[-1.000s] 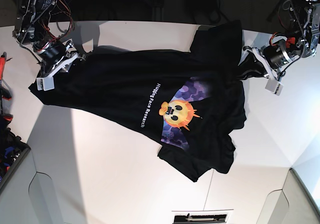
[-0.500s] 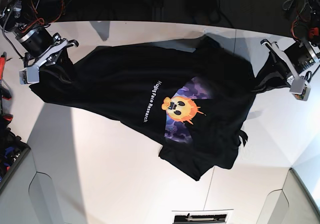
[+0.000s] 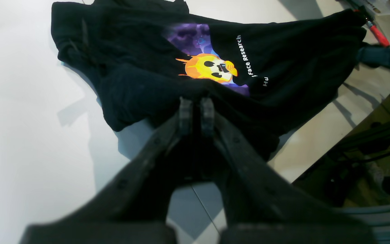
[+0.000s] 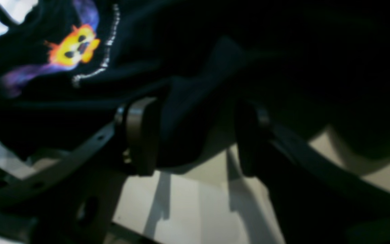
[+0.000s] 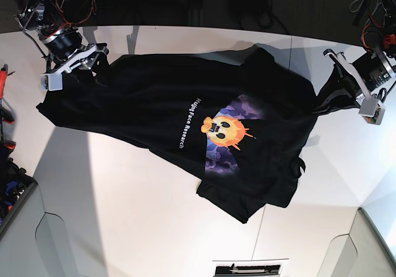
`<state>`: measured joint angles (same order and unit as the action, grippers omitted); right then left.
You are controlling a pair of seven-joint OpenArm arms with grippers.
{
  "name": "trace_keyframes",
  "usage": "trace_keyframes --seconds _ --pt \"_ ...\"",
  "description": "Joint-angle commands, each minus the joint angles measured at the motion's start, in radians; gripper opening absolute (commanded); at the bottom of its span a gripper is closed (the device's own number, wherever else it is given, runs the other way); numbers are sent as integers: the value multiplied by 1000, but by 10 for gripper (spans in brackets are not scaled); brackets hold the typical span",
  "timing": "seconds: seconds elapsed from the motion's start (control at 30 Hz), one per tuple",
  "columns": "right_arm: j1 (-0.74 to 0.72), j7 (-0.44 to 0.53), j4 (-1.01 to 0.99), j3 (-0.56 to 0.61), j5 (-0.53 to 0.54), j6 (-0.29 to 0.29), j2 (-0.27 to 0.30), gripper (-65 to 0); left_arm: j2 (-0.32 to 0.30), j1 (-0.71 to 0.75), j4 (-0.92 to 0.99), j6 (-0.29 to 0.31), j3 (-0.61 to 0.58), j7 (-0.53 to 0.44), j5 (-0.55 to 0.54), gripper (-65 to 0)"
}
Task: Layout the t-shirt on the table in an organized manner, then fold the t-shirt properly
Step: 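Grasp the shirt's shoulder corners with both grippers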
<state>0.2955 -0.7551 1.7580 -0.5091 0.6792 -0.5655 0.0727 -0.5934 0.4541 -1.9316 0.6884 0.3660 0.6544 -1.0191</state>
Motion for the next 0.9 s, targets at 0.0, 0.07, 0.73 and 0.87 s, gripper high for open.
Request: trace_keyframes --seconds 0.0,0.07,0.73,0.87 --pt "-10 47 -7 -3 17 -6 9 -301 -16 -5 -16 10 9 -21 -24 -650" --pt "-28 66 -48 -3 16 -6 10 -301 -16 -5 -16 10 9 -21 -24 -650" --pt "-170 -62 -84 2 96 -14 11 -650 -16 -5 -16 10 11 1 -16 -650" --pt "-153 -154 -19 2 204 -16 10 -650 -3 -3 -16 10 71 0 -82 -650"
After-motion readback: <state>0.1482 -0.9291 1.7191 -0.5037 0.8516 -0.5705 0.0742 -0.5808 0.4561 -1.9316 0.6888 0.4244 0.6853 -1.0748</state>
